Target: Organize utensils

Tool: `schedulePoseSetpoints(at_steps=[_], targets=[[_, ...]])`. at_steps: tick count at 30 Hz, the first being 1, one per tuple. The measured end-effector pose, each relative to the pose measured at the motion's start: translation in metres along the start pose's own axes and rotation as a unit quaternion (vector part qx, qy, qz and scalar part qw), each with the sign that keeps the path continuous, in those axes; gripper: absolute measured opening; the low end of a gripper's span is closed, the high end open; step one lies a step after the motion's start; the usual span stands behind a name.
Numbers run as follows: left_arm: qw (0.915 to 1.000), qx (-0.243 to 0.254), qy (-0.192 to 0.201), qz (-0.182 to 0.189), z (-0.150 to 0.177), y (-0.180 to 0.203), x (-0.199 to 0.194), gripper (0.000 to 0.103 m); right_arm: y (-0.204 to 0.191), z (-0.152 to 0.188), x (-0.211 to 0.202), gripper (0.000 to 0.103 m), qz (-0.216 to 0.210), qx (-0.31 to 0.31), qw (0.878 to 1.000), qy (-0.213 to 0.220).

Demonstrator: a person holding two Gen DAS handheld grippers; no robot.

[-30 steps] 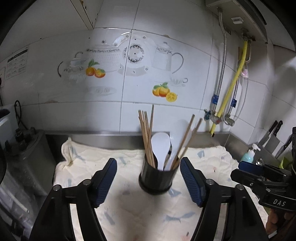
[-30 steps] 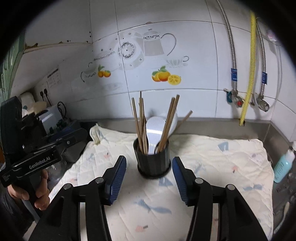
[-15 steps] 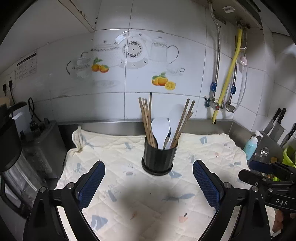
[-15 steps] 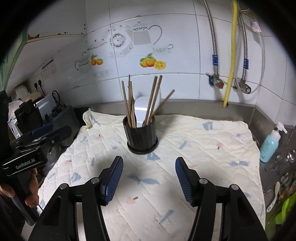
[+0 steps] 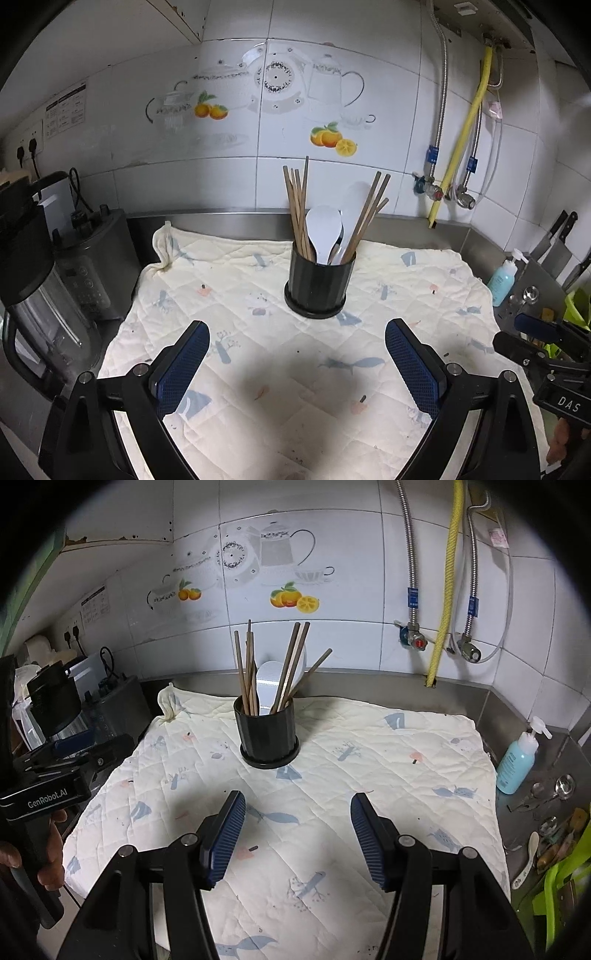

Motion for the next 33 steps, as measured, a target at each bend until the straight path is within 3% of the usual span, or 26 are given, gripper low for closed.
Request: schedulePoseSetpoints(at_steps=[14, 33], targets=[[0.9994, 0.017, -0.030, -0.009, 0.014, 0.005, 0.000, 0.103, 0.003, 0.005, -0.009, 0.066, 0.004, 0.011, 1.000, 0.005], [0.9993, 0.018, -0.030, -0.013, 0.011, -0.002, -0.006, 0.103, 0.000, 0.003, -0.015, 0.067, 0.006, 0.011, 1.000, 0.012]])
Point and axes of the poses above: each gripper's, at about its wrist camera, not at the fingertips, and x roughly the way its jaws point, y to its right, z to its underside, the point moved 5 cm from there along x, roughly the way its jaws point, and after that the axes turned 1 degree about z, right-handed, at the moved point
